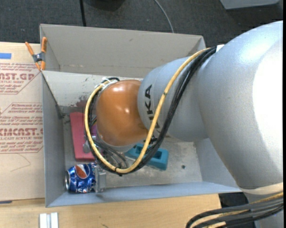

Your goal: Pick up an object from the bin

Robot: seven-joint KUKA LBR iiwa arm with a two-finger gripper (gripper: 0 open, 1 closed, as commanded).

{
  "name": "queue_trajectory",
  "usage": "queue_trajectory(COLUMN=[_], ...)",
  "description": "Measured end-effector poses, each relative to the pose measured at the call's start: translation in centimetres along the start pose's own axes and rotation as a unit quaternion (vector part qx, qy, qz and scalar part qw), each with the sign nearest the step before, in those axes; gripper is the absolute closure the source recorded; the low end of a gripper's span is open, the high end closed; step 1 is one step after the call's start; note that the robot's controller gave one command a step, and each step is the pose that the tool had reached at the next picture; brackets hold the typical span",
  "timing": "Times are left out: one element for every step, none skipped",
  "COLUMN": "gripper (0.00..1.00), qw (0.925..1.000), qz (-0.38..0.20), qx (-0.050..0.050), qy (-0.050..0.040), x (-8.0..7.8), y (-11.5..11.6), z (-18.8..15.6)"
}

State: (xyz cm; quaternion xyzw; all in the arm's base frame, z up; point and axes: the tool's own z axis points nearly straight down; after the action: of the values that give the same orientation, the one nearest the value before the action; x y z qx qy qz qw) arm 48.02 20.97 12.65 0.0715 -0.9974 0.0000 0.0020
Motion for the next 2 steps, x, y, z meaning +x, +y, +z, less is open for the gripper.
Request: queue_trajectory(gripper=[0.0, 0.0], qw=[0.996, 0.9994], qz=[-0.089, -0.034], qx=[0.0, -0.002], qy=[-0.0031, -0.0055], x=[0.0, -0.4], y=[-0.2, 0.9], z=[-0.7, 3.3])
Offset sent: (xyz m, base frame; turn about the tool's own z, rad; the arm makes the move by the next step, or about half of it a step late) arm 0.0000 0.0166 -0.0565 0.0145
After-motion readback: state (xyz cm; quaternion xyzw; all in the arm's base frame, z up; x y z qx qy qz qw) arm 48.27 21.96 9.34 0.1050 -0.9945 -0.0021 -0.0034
